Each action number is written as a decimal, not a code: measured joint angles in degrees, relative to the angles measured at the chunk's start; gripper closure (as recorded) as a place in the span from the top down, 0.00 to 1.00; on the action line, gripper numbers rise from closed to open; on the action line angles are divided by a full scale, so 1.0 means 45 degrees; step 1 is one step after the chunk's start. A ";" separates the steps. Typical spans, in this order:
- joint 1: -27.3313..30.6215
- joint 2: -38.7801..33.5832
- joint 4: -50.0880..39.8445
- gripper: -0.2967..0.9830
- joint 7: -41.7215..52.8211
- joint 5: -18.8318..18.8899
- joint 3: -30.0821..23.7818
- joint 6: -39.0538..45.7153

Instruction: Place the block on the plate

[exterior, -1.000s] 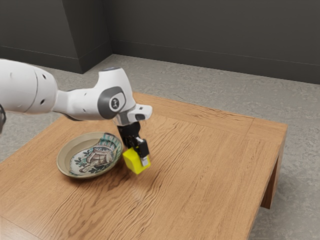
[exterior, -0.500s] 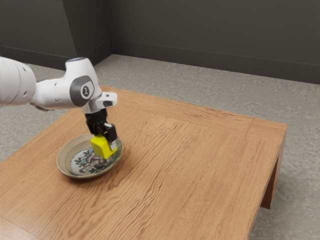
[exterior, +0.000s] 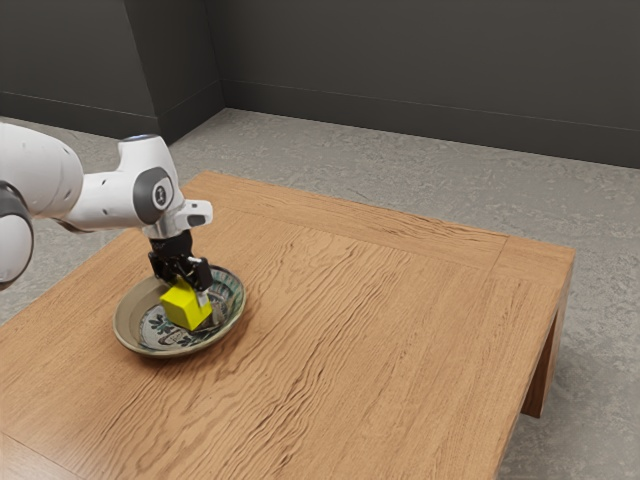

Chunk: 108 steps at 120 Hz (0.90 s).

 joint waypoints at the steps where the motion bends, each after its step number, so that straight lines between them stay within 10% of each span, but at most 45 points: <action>1: 0.0001 -0.0008 0.0001 0.68 0.0001 -0.0001 -0.0003 -0.0003; 45: -0.0820 -0.2551 -0.0411 0.75 0.0027 0.0205 -0.0207 -0.0640; 108: -0.3130 -0.3677 0.1305 0.77 0.0046 0.2764 -0.0731 -0.2959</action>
